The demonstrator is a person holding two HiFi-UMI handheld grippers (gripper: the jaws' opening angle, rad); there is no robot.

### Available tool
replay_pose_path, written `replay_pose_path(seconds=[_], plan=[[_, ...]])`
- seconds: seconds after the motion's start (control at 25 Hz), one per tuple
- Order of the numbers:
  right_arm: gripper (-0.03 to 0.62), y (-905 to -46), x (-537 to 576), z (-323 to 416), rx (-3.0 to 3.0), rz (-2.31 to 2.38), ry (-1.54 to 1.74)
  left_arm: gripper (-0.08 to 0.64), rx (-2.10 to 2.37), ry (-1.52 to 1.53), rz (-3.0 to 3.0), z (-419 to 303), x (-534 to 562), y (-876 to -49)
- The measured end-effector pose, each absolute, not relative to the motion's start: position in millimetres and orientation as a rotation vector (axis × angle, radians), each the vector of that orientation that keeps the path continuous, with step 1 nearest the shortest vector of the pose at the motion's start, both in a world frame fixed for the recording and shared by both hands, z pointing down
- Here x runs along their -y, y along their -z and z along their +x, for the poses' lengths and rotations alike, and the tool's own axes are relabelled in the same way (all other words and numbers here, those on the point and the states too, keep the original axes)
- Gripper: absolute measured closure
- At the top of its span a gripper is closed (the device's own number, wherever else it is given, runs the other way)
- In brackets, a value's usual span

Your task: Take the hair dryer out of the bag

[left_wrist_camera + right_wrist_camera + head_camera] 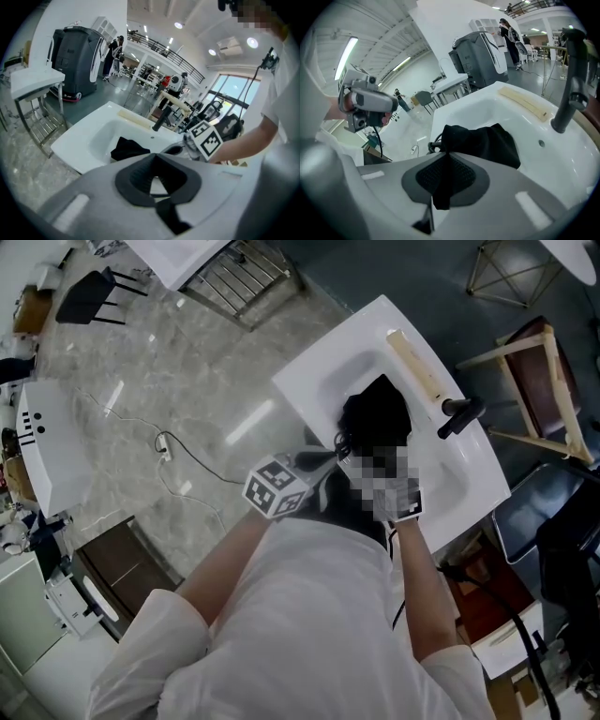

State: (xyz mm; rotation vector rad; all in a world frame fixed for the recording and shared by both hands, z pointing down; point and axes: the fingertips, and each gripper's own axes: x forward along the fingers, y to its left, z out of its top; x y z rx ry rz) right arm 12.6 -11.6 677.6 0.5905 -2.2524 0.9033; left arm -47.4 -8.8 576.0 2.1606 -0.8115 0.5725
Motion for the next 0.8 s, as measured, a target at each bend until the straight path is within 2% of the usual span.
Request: replay_pose_path(seconds=[0.6,0.68,0.8], plan=[[0.575,-641.8,90.5,36.7,2.242,0.881,-1.03,0.558,0.626,-0.842,2.235,-25.4,22.5,-612.9],[0.575,-638.4,96.8,35.3,2.241,0.902,-1.092,0.508,0.594,-0.902,2.25,-20.4,26.1,-623.8],[0.575,-634.2,102.9,32.7,2.232,0.917,-1.127,0.488,0.55,-0.982,2.287,-9.9,34.5,-636.7]])
